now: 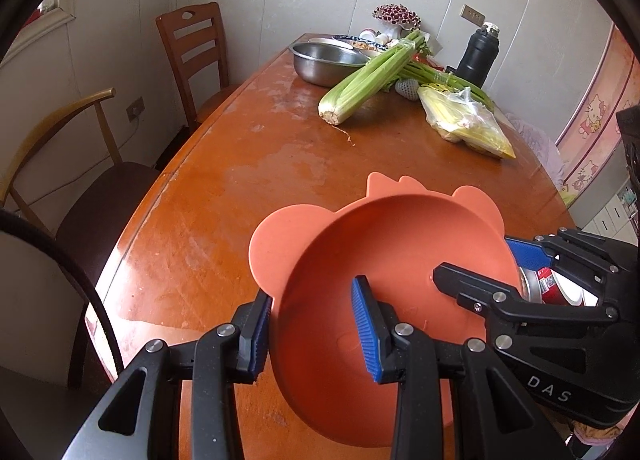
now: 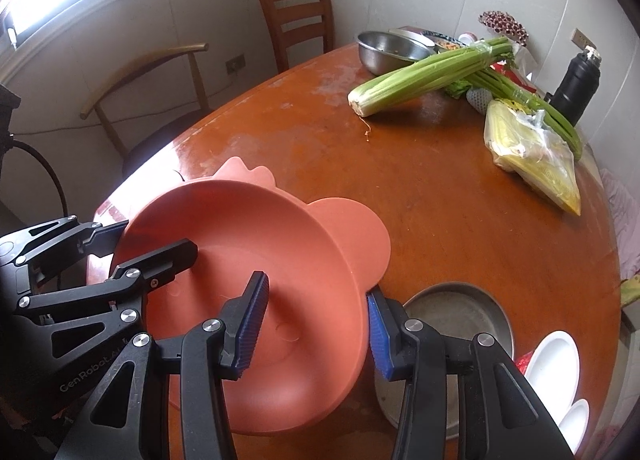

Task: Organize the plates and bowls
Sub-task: 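Lift the orange bear-eared bowl off the table with the left gripper, then carry the orange bowl, lower it onto the table, open the left gripper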

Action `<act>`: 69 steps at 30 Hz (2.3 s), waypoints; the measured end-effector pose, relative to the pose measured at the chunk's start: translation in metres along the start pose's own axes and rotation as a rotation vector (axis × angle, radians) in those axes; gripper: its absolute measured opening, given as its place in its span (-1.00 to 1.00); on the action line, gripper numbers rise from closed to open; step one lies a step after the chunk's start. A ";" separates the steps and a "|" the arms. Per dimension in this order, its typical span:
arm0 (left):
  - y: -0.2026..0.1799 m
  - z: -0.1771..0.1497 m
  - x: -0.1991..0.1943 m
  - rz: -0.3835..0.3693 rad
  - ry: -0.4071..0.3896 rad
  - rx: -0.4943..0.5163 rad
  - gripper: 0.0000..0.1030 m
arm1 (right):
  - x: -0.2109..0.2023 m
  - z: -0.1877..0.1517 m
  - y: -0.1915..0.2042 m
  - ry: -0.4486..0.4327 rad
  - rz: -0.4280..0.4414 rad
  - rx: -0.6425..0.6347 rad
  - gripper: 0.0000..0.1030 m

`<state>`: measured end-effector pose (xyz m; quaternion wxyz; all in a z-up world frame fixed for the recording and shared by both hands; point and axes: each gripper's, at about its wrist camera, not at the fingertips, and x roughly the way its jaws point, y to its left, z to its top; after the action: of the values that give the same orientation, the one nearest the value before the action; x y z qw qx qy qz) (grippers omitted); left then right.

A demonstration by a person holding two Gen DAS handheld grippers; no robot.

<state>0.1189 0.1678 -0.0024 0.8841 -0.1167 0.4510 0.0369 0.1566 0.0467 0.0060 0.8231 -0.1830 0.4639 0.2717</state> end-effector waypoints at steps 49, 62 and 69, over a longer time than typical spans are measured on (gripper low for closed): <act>-0.004 -0.003 0.045 0.060 0.061 0.028 -0.28 | 0.051 -0.002 -0.015 0.060 -0.030 0.054 -0.06; -0.001 -0.004 0.047 0.062 0.061 0.020 -0.26 | 0.052 -0.003 -0.017 0.057 -0.043 0.067 -0.07; 0.002 -0.003 0.043 0.057 0.057 0.012 -0.26 | 0.049 -0.002 -0.018 0.050 -0.044 0.077 -0.07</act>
<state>0.1415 0.1672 -0.0393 0.8702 -0.0995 0.4793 0.0560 0.1865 0.0453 -0.0365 0.8235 -0.1684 0.4902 0.2308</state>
